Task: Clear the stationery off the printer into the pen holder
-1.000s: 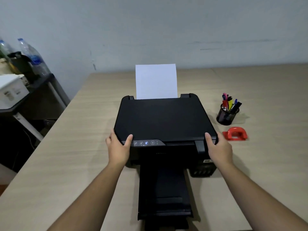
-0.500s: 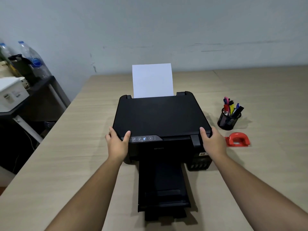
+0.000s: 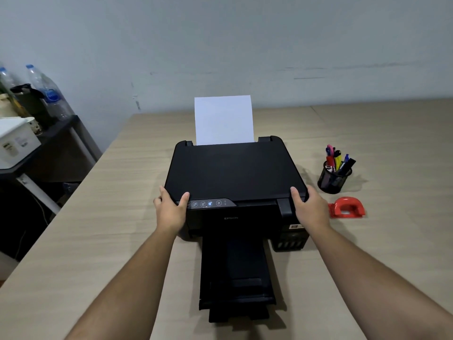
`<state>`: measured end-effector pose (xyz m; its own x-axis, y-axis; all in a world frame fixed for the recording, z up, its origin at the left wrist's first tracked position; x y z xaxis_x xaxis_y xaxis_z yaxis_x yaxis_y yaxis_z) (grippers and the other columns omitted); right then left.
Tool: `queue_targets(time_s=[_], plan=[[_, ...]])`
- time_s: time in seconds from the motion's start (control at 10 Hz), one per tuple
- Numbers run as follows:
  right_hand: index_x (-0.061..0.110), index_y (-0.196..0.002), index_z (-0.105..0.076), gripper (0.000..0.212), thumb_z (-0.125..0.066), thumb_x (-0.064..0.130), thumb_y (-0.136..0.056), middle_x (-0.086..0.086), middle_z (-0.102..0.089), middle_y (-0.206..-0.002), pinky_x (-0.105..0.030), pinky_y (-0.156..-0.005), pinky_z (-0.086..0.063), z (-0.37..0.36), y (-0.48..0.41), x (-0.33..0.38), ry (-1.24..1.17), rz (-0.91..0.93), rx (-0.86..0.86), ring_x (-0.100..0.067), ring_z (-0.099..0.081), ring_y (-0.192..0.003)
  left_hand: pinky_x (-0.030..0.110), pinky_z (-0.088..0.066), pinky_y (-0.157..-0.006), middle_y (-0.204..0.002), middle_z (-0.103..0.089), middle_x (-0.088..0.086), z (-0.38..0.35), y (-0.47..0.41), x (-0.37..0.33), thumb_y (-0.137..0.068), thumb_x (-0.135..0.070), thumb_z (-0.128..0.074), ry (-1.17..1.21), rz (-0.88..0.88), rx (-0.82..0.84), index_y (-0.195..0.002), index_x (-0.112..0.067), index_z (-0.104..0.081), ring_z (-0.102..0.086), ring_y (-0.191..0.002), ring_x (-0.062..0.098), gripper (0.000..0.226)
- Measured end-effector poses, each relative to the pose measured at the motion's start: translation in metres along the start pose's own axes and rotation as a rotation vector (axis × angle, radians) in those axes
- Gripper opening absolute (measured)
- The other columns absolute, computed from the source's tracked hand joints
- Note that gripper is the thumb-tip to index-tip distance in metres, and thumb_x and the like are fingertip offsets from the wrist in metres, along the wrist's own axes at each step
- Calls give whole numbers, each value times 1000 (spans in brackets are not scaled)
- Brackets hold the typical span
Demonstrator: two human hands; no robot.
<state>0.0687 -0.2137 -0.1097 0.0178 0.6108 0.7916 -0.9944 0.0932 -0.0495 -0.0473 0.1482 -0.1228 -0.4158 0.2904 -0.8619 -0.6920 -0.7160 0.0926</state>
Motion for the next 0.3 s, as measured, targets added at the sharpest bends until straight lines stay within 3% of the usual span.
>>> queue_targets(time_s=[0.1,0.2,0.3], plan=[[13,-128,-52,47,-45,45,-94,-9,-63,-124,-34,-90,-43,1,2,3,4,1,24,-29,-57,-115,38,-33,-113,-142,-31,18,-1,1,-2,-90,-40,-55,-7,18,12,-151,-14,-14,-44,-128,32,78],[14,-130,-50,51,-44,48,-93,-8,-61,-128,-35,-92,-43,-3,0,0,-18,-8,88,-28,-56,-117,41,-36,-110,-138,-39,17,3,-2,-2,-89,-37,-58,27,-14,39,-145,-17,-29,-47,-125,32,66],[16,-141,-37,60,-48,48,-91,-8,-51,-142,-38,-101,-40,-1,-1,1,-74,-59,198,-28,-49,-127,34,-40,-103,-138,-50,3,13,4,6,-92,-30,-57,181,-19,101,-138,-19,-38,-49,-127,25,51]])
Point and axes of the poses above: each hand's wrist, its own y-axis away from the middle knuckle, its own z-axis out of the back of the hand, x = y × z, the point moved 8 cm from there along -y, towards the middle knuckle
